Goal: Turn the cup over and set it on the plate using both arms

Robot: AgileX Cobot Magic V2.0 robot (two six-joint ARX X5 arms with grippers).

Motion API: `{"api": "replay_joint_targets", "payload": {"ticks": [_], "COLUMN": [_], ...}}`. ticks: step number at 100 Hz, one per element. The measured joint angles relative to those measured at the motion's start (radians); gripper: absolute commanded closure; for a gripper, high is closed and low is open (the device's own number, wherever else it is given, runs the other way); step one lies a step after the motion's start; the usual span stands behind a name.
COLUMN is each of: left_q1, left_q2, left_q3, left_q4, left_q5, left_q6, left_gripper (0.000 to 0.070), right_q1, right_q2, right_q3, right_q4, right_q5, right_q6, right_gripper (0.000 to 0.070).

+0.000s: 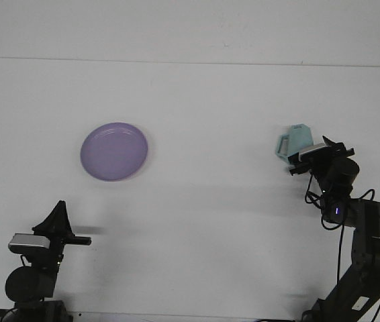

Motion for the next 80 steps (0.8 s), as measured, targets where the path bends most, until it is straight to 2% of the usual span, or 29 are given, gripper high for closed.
{"api": "replay_joint_targets", "payload": {"ticks": [3,9,20,55,80], "left_q1": [0.0,0.0,0.0,0.0,0.0], "left_q2": [0.0,0.0,0.0,0.0,0.0], "left_q3": [0.0,0.0,0.0,0.0,0.0], "left_q4": [0.0,0.0,-0.002,-0.003,-0.002], "left_q5": [0.0,0.0,0.0,0.0,0.0], "left_q6": [0.0,0.0,0.0,0.0,0.0], "left_gripper": [0.0688,0.0688,0.0688,0.0688,0.0688], "right_q1": [0.0,0.0,0.0,0.0,0.016], "right_q2": [0.005,0.01,0.018,0.021,-0.122], "right_q3": [0.007,0.017,0.032,0.034,0.034], "right_q4": [0.0,-0.001,-0.004,-0.002,-0.136], "right_q5": [-0.01,-0.027,-0.051,-0.068,-0.076], "right_q6": [-0.002,-0.004,-0.013,-0.006,0.095], "right_gripper": [0.0356,0.0495,0.0696,0.0694,0.0694]}}
